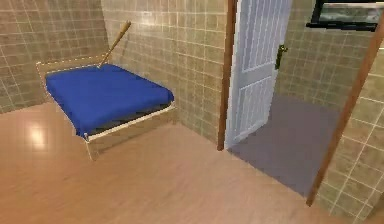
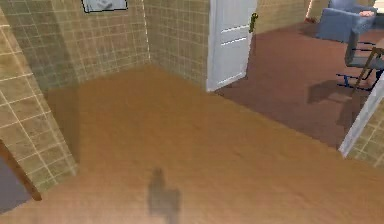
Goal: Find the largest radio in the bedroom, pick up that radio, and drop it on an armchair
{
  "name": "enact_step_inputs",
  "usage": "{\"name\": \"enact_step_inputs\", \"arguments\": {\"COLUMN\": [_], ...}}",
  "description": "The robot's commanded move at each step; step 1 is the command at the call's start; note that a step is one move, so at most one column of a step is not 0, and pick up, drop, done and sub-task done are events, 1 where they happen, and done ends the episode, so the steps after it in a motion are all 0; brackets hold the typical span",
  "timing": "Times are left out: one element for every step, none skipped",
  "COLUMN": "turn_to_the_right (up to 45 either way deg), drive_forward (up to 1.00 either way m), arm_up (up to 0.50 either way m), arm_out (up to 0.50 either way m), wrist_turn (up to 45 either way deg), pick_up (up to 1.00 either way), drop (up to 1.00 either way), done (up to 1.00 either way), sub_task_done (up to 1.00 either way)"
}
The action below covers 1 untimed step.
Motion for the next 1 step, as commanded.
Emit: {"name": "enact_step_inputs", "arguments": {"turn_to_the_right": [-33.0], "drive_forward": [0.0], "arm_up": [0.0], "arm_out": [0.0], "wrist_turn": [0.0], "pick_up": [0.0], "drop": [0.0], "done": [0.0], "sub_task_done": [0.0]}}
